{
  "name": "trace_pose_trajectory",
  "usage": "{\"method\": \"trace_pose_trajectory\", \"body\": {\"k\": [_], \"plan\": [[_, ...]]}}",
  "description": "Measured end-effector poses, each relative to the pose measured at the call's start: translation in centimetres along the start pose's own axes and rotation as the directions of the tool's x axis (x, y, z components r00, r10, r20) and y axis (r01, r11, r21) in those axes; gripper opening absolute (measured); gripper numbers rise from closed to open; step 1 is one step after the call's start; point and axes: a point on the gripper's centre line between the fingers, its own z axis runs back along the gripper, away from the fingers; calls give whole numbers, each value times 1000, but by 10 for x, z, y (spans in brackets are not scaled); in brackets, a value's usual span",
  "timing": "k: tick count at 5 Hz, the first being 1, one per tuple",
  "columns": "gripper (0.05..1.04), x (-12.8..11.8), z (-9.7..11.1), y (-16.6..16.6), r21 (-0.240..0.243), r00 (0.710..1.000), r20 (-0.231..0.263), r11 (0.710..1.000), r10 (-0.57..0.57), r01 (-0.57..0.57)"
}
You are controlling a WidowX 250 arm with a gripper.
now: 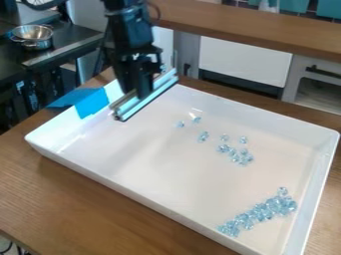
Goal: Sweep into pile
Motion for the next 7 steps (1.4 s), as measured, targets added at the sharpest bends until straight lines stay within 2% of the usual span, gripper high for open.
{"method": "trace_pose_trajectory", "body": {"k": [1, 2, 3, 4, 7], "plan": [[328, 18, -17, 28, 50, 990, -22, 989, 142, -140], [328, 26, -38, 48, 110, 971, -33, 966, 239, -234], [328, 29, -58, 53, 165, 963, -44, 953, 266, -255], [328, 33, -67, 39, 192, 974, -39, 958, 222, -211], [328, 44, -86, 0, 214, 985, -40, 964, 169, -157]]}}
